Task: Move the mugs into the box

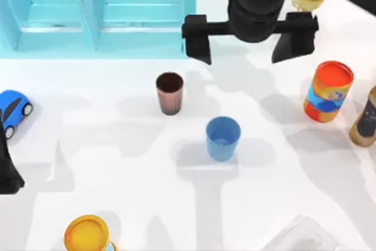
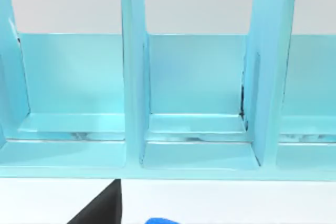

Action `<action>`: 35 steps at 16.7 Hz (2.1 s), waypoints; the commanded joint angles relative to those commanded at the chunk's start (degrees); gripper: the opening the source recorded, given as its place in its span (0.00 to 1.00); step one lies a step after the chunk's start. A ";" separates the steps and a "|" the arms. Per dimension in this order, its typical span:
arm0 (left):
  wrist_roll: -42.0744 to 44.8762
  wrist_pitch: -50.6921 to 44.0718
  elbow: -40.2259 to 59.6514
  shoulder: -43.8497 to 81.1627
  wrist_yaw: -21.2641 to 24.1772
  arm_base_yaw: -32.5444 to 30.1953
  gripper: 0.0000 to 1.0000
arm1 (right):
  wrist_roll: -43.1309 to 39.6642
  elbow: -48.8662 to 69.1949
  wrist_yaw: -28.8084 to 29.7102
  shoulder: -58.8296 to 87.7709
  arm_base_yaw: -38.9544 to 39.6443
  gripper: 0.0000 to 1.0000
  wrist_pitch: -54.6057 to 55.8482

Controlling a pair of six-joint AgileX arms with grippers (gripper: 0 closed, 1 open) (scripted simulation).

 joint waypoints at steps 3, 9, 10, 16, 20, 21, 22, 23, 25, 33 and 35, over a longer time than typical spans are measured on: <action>0.00 0.00 0.00 0.00 0.00 0.00 1.00 | 3.82 15.35 1.57 11.43 3.00 1.00 -5.74; 0.00 0.00 0.00 0.00 0.00 0.00 1.00 | 8.59 35.39 3.53 24.21 6.45 1.00 -11.70; 0.00 0.00 0.00 0.00 0.00 0.00 1.00 | 8.93 36.84 3.67 25.07 6.68 1.00 -12.05; 0.00 0.00 0.00 0.00 0.00 0.00 1.00 | 9.09 37.64 3.68 25.50 6.51 1.00 -12.17; 0.00 0.00 0.00 0.00 0.00 0.00 1.00 | 8.49 33.48 3.62 25.62 6.18 1.00 -8.02; 0.00 0.00 0.00 0.00 0.00 0.00 1.00 | 8.26 31.18 3.57 25.68 5.95 1.00 -5.57; 0.00 0.00 0.00 0.00 0.00 0.00 1.00 | 8.03 28.57 3.52 25.77 5.70 1.00 -2.62; 0.00 0.00 0.00 0.00 0.00 0.00 1.00 | 7.79 25.81 3.47 25.93 5.45 1.00 0.59; 0.00 0.00 0.00 0.00 0.00 0.00 1.00 | 7.36 20.89 3.38 26.31 5.03 1.00 5.94; 0.00 0.00 0.00 0.00 0.00 0.00 1.00 | 7.00 17.44 3.30 26.59 4.66 0.92 9.50; 0.00 0.00 0.00 0.00 0.00 0.00 1.00 | 7.00 17.44 3.30 26.59 4.66 0.77 9.50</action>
